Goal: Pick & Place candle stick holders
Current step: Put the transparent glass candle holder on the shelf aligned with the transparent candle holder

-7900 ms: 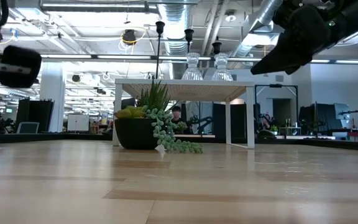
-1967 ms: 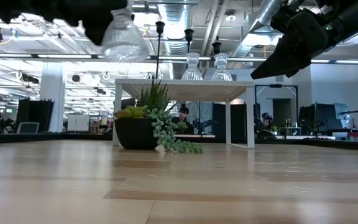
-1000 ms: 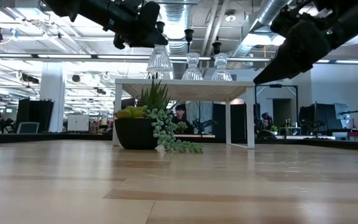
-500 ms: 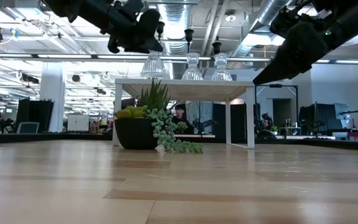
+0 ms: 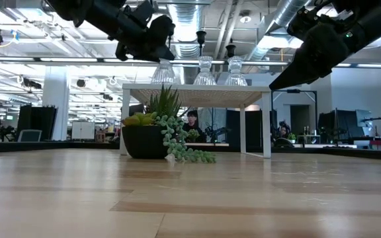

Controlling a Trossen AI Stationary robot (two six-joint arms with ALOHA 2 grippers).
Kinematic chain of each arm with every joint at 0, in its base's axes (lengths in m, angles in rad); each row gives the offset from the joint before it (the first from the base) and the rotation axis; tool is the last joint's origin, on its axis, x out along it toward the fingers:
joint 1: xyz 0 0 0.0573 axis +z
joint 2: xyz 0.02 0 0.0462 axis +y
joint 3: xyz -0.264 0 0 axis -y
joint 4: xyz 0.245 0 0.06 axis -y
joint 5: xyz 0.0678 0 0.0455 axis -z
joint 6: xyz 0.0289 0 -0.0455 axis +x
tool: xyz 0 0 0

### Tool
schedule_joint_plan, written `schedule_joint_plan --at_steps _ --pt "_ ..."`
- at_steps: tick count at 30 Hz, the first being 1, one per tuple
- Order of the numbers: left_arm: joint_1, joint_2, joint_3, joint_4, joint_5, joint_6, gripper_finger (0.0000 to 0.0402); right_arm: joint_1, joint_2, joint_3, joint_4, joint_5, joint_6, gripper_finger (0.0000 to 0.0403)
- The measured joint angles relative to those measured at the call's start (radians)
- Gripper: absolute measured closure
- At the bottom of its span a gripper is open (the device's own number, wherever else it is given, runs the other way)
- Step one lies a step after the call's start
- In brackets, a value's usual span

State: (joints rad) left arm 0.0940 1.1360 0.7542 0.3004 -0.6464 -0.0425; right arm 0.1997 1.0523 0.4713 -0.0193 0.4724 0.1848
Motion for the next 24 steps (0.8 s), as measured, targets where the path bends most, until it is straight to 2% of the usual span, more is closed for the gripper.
schedule_joint_plan --at_steps 11,18,24 --pt "0.024 0.035 0.001 0.017 0.004 -0.013 0.026 0.0 0.0 0.0 -0.003 0.0 0.0 0.0403" --pt "0.069 0.067 0.004 0.038 0.055 -0.053 0.0259 0.0 0.0 0.0 -0.005 0.0 0.0 0.0403" --pt "0.076 0.066 0.003 0.042 0.099 -0.051 0.0237 -0.001 0.0 0.0 -0.007 0.0 0.0 0.0403"
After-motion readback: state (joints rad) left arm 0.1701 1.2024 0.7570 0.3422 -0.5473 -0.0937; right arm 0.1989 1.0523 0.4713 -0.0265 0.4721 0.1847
